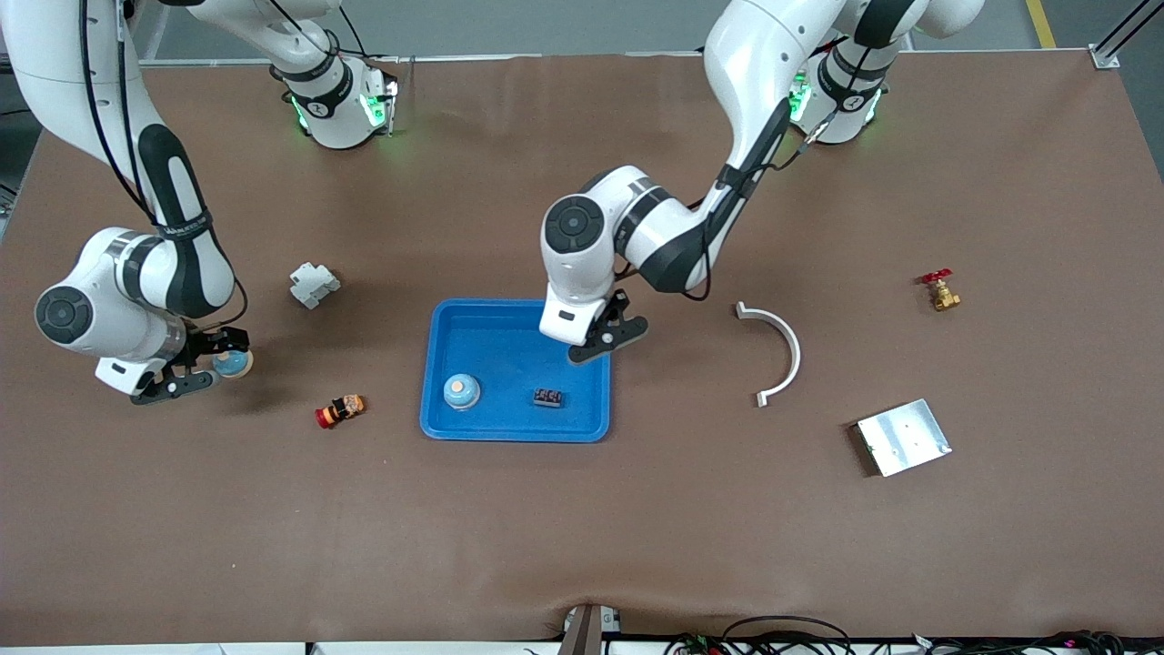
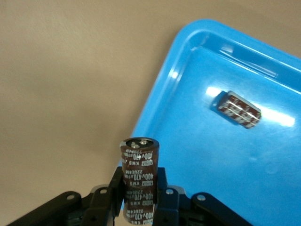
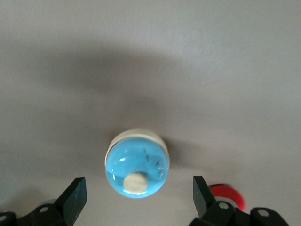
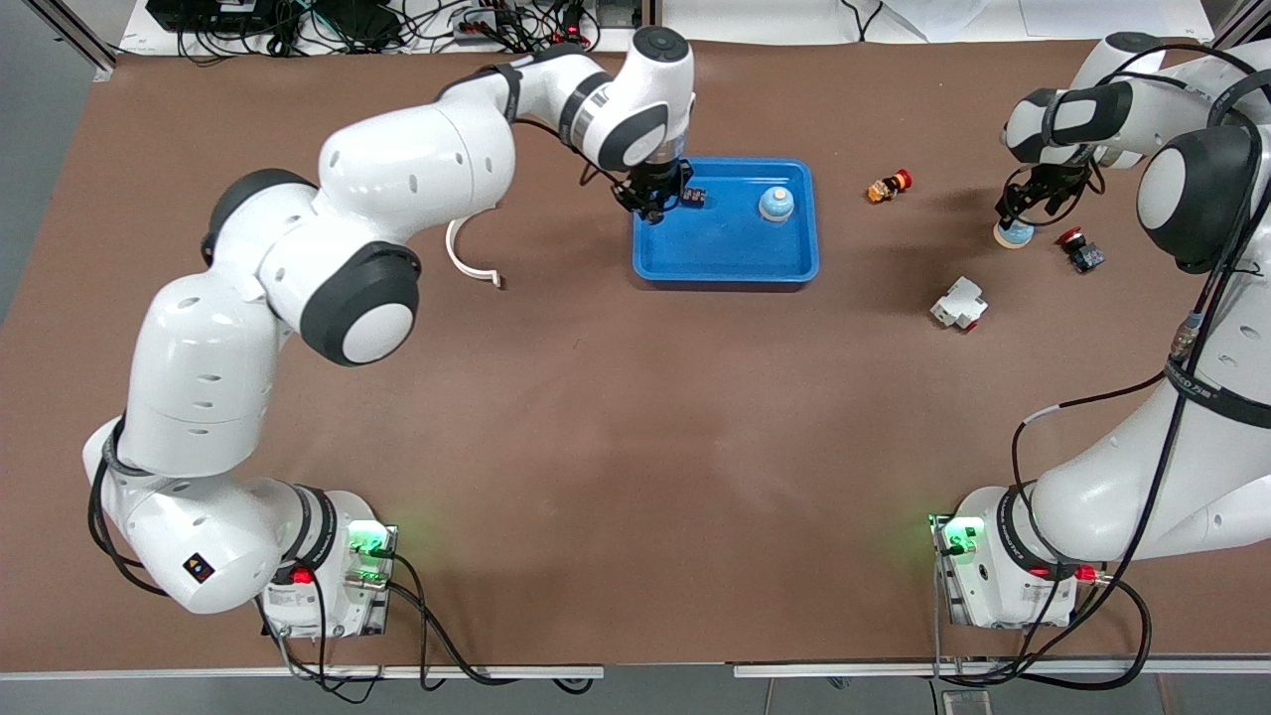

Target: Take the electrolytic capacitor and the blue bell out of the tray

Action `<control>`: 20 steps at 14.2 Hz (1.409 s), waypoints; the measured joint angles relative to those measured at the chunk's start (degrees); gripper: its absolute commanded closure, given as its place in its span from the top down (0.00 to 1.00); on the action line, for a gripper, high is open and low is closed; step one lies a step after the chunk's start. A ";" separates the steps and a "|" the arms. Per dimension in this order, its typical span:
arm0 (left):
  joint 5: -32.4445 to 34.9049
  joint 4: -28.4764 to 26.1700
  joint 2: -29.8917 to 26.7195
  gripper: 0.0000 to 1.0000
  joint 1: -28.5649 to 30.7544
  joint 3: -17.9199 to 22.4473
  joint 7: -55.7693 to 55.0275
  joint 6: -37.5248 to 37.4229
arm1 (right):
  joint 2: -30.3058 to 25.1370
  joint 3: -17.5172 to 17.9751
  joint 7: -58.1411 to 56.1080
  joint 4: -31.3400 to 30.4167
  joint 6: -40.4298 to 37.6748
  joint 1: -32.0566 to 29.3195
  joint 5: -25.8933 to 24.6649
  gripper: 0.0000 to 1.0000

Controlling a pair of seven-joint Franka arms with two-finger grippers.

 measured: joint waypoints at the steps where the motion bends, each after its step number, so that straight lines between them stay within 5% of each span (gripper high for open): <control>1: 0.00 -1.85 -1.38 0.00 0.82 0.01 3.96 0.20 | -0.04 0.10 0.00 2.23 -3.41 0.11 0.06 1.00; 4: 0.00 -8.45 -5.66 0.00 3.67 0.05 13.36 1.79 | -0.45 0.40 3.18 11.36 -15.54 3.74 2.40 1.00; 7: 0.00 -14.00 -8.67 0.00 6.45 0.08 21.97 2.95 | -0.56 0.75 18.17 17.38 -18.43 12.18 3.92 1.00; 13: 0.00 -23.39 -13.39 0.00 14.14 -1.90 38.51 3.54 | 4.97 1.51 52.07 21.53 -17.07 25.77 11.10 1.00; 20: 0.00 -37.55 -18.91 0.00 21.08 -3.35 49.97 16.21 | 13.32 7.99 70.72 25.68 -8.40 28.56 11.28 1.00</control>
